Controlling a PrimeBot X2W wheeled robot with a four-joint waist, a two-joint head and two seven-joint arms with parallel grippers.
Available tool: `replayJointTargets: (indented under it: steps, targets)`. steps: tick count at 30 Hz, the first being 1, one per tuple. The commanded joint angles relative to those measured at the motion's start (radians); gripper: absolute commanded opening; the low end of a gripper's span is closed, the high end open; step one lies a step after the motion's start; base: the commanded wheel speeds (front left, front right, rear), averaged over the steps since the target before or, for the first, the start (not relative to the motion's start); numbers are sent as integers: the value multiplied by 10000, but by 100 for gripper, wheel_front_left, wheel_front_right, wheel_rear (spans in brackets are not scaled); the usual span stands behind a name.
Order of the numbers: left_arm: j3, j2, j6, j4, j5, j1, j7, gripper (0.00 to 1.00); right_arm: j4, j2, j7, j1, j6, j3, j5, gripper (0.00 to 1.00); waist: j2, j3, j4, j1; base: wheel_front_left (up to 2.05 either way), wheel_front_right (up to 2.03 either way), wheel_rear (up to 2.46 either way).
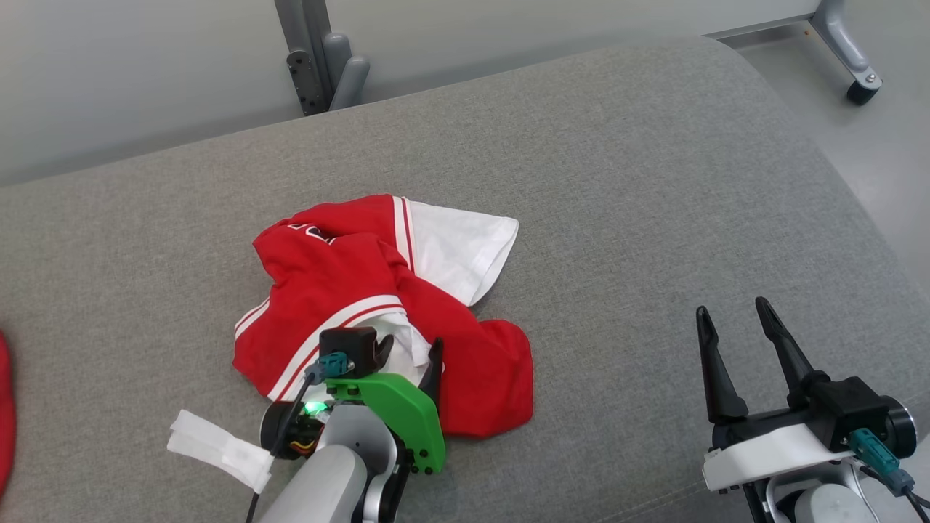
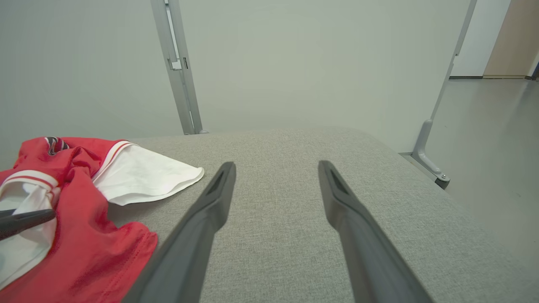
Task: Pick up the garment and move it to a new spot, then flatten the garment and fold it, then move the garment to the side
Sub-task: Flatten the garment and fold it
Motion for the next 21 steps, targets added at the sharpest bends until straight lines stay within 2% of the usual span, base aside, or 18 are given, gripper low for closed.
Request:
replayJointTargets:
  steps: [1, 4, 5, 6, 7, 13, 16, 18, 19, 21]
  targets:
    - [0, 168, 32, 153, 53, -84, -30, 100, -53, -5, 16, -112, -15, -28, 105, 100, 0, 42, -54, 0, 0, 0, 0]
    - [-49, 212, -64, 333, 5, 40, -78, 100, -55, -2, 16, -85, -14, -43, 137, 100, 0, 35, -28, 0, 0, 0, 0]
    - [-47, 222, -85, 399, -13, 63, -95, 78, -48, -3, 16, -86, -14, -57, 146, 100, 0, 33, -13, 0, 0, 0, 0]
    - [-49, 218, -133, 442, -55, 70, -91, 32, -41, -3, 16, -93, -14, -71, 154, 100, 0, 29, 9, 0, 0, 0, 0]
    - [-51, 209, -202, 485, -121, 65, -94, 0, -29, -2, 16, -104, -14, -76, 156, 100, 0, 21, 33, 0, 0, 0, 0]
    - [402, 170, -770, 297, -992, 32, -183, 0, 30, -4, 16, -100, -14, -118, 87, 100, 0, -93, 210, 0, 0, 0, 0]
    - [1043, 467, -1122, -359, -1778, 89, -46, 0, 24, -5, 16, -39, -14, -179, 48, 100, 0, -159, 328, 0, 0, 0, 0]
    - [1554, 879, -1397, -1101, -2387, 143, 290, 0, 57, -5, 16, 64, -14, -185, 20, 100, 0, -244, 435, 0, 0, 0, 0]
    - [2179, 1447, -1565, -1940, -3019, 192, 746, 0, 112, -9, 16, 162, -14, -179, 15, 100, 0, -337, 520, 0, 0, 0, 0]
    - [2839, 2096, -1673, -2888, -3684, 187, 1321, 0, 154, -7, 16, 215, -14, -206, 22, 100, 0, -430, 607, 0, 0, 0, 0]
